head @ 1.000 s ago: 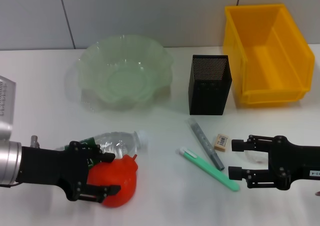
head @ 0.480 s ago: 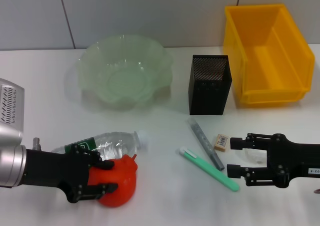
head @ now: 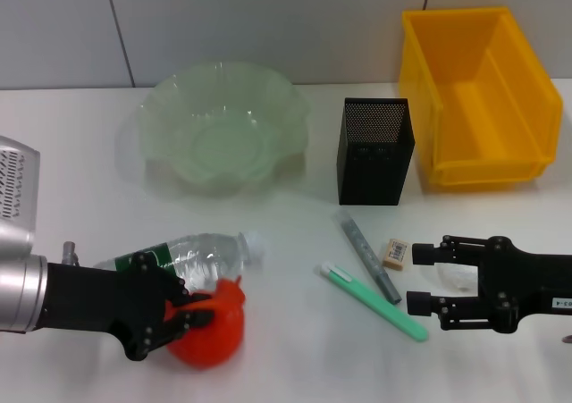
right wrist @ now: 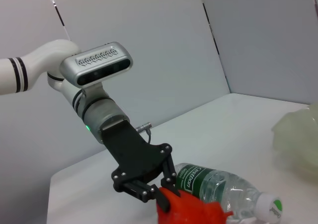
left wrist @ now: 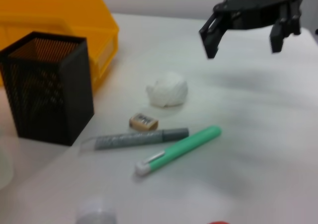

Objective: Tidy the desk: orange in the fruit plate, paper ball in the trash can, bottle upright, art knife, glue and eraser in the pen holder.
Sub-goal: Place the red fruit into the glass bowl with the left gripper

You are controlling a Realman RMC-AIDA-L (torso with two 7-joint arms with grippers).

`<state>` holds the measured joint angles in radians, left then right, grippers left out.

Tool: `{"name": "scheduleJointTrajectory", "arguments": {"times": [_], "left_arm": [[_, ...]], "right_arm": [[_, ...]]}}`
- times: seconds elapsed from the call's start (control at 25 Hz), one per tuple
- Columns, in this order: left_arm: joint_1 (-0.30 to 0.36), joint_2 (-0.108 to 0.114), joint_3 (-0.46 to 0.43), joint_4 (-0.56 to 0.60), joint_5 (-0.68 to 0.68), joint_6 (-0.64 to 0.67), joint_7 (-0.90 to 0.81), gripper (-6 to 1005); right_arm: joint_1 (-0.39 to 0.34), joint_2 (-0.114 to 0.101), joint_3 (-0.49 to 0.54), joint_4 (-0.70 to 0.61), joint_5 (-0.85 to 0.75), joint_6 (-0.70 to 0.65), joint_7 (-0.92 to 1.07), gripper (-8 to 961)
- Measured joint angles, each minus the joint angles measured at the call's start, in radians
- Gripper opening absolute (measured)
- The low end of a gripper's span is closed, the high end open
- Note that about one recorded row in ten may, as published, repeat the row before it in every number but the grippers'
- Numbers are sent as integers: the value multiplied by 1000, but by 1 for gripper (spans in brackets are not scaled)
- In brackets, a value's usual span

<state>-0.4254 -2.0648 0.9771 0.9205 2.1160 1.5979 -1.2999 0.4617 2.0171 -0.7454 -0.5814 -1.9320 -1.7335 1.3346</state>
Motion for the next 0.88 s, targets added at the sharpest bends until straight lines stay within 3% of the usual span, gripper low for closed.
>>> {"name": "scheduleJointTrajectory", "arguments": {"times": [0.2, 0.28, 0.36, 0.44, 0.64, 0.68, 0.88], "left_arm": [[-1, 1, -13, 4, -42, 59, -6, 130], [-11, 2, -79, 11, -118, 146, -8, 117], [-12, 2, -91, 10, -136, 154, -8, 103], [-19, 0, -130, -1, -249, 153, -4, 89], [-32, -3, -127, -29, -332, 90, 6, 56], [-67, -5, -124, -91, -413, -12, 10, 50], [-144, -5, -124, -245, -563, -263, 65, 52]], "right_arm": [[0, 0, 0, 0, -1, 2, 0, 776], [0, 0, 0, 0, -1, 2, 0, 776], [0, 0, 0, 0, -1, 2, 0, 776], [0, 0, 0, 0, -1, 2, 0, 776], [-2, 0, 0, 0, -1, 2, 0, 776], [-2, 1, 0, 0, -1, 2, 0, 776], [0, 3, 0, 0, 1, 2, 0, 776]]}}
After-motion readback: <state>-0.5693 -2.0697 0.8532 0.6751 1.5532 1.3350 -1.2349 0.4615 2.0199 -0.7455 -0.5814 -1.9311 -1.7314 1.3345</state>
